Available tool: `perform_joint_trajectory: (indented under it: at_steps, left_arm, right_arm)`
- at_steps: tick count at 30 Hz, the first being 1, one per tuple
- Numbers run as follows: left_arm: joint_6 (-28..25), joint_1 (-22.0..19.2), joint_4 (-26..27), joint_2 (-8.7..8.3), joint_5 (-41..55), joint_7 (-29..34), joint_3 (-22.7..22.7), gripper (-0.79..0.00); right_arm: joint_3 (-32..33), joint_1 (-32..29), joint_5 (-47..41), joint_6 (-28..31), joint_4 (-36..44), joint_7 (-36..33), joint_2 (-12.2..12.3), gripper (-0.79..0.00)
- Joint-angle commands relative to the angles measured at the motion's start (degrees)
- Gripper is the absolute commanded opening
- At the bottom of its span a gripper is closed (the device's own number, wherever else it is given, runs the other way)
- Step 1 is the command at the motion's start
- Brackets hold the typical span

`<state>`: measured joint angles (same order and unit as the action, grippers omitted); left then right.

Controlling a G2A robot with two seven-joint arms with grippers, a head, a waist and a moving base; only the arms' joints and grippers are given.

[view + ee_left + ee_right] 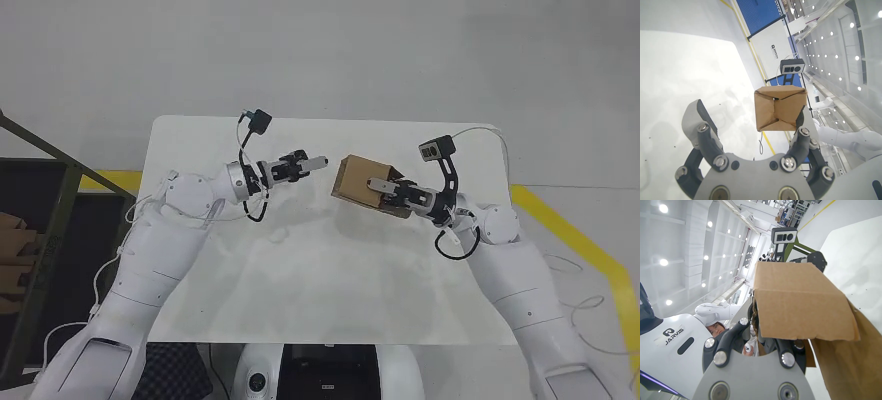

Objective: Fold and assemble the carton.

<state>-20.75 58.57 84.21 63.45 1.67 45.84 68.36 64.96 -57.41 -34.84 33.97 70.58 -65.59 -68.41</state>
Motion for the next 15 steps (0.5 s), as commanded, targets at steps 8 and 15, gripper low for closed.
perform_joint_trajectory:
  at_steps: [8,15]
  left_arm:
    - [-15.00,1.77,4.48,-0.77,-15.31,-3.42,0.77,0.000]
    - [-20.78,0.20,5.12,-0.85,-23.40,-7.11,0.30,0.000]
  right_arm:
    - [2.77,1.55,-3.46,-6.13,-2.40,-4.58,0.79,-0.785]
    - [3.86,3.03,-4.88,-11.37,-5.15,-7.66,1.20,-0.785]
